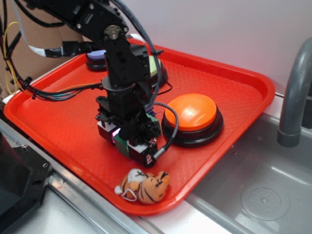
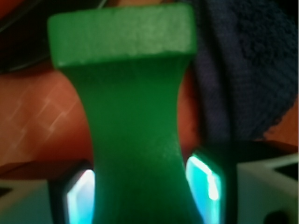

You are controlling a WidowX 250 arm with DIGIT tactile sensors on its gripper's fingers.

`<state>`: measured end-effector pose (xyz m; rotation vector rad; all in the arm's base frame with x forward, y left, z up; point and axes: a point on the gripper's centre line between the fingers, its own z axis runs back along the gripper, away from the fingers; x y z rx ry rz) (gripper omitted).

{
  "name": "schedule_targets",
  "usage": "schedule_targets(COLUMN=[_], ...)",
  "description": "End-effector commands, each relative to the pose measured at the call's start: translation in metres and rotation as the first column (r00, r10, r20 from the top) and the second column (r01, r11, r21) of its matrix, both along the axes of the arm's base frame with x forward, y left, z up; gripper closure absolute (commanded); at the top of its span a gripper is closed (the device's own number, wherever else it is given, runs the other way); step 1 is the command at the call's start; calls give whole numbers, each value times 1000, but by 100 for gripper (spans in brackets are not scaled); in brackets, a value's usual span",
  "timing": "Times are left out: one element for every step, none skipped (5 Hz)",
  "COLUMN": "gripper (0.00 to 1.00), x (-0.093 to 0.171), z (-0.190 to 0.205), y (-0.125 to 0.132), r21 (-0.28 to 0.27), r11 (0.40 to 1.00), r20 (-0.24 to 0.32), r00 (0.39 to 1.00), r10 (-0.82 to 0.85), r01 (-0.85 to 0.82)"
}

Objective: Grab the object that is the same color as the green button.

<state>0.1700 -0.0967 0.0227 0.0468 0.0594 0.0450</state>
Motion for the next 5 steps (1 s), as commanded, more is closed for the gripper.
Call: schedule_targets(gripper=[100,100,100,100,100], x=[4,1,-5,-3,-3], z=[78,122,141,145,144], y=[35,79,119,129,127], r21=[-3,-53,-82,-92,-58], r11=[997,988,959,946,939], r20=[138,188,198,206,218], r00=[988,970,939,924,914], r10=[73,155,281,322,342], r01=[-74,-148,-270,-309,-338])
